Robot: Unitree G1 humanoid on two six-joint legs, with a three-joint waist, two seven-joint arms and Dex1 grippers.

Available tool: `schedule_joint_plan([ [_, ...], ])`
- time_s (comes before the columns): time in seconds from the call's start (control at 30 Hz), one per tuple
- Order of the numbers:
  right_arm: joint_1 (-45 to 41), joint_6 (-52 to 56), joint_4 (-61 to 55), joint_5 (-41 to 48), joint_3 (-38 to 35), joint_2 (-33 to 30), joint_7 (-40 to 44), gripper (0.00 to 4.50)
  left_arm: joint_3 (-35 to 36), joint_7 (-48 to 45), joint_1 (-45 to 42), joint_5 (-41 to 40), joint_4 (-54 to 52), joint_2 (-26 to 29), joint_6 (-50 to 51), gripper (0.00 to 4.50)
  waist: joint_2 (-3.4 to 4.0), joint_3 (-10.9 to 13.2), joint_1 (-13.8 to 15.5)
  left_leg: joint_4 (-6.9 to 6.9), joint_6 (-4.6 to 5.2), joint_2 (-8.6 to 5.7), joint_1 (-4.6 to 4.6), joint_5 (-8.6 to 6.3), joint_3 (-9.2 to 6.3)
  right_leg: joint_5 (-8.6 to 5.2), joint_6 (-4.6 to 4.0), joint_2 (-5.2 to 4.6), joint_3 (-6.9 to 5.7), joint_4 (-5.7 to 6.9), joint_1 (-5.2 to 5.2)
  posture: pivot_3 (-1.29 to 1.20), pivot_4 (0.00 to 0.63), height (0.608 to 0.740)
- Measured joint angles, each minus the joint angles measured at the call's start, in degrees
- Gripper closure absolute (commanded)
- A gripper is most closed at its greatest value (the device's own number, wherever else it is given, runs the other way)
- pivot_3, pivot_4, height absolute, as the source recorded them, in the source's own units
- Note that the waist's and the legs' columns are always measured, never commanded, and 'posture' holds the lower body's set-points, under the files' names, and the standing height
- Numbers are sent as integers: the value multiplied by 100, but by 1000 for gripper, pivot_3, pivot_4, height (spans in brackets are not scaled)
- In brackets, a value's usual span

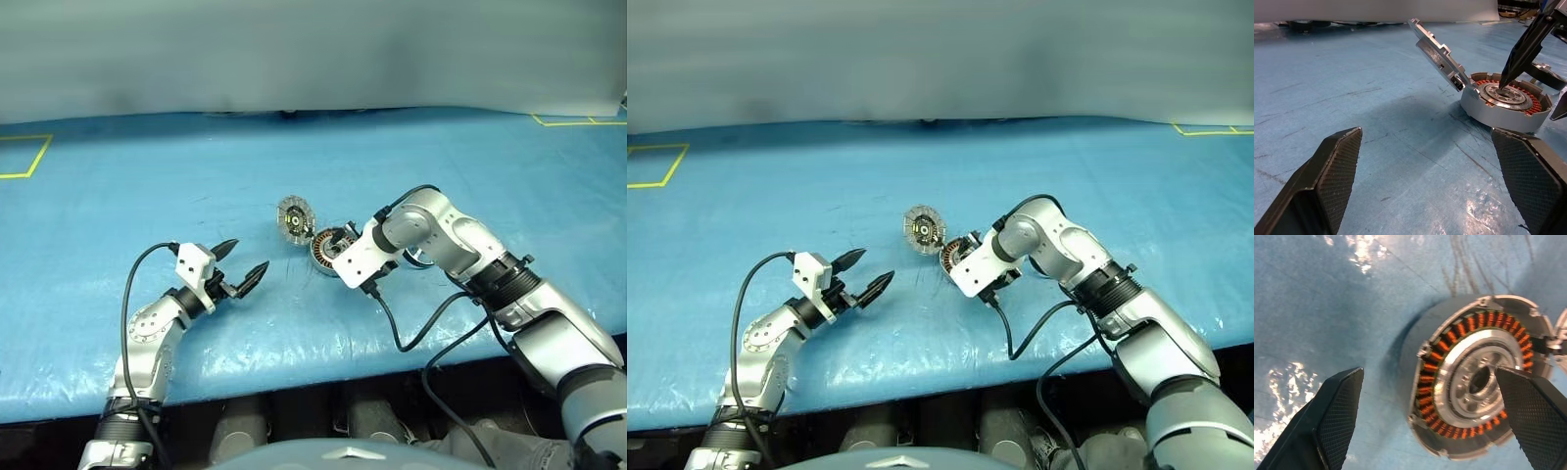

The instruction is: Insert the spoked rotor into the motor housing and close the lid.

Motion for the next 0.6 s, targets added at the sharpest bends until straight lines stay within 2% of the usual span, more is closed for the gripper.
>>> schedule_joint_plan([
  [0.2,41,3,103,-35,10,33,68,15,-1,2,-5,0,0,0,1,0,0,0,-4,1,2,-2,9,-1,-1,-2,-3,2,-2,1,7,0,150,740],
  [0.3,-14,-3,335,-38,2,97,85,552,-1,14,1,0,0,-2,1,0,-1,-1,-4,1,2,0,21,-2,0,-17,-28,1,-1,1,18,0,150,740],
  [0.4,-98,-9,643,-53,-31,200,-60,1500,-1,44,5,0,-1,-8,1,0,-1,-1,-2,1,4,4,36,-3,3,-17,-28,-2,3,4,25,0,150,740],
  [0.47,-144,-15,808,-71,-34,241,-168,1500,-1,60,24,0,-1,-11,1,0,-1,-1,9,1,5,6,41,-3,0,-17,-28,-5,2,4,21,0,150,740],
  [0.57,-147,-20,873,-52,-49,240,-199,2066,-2,86,62,0,-1,-13,1,0,-1,-1,22,1,8,3,45,-5,-2,-17,-28,-10,1,2,18,0,150,740],
  [0.6,-137,-10,838,-43,-61,237,-177,2405,-3,88,64,0,-2,-14,1,0,-3,-2,22,2,9,3,45,-5,-1,-17,-28,-11,1,2,19,0,150,740],
])
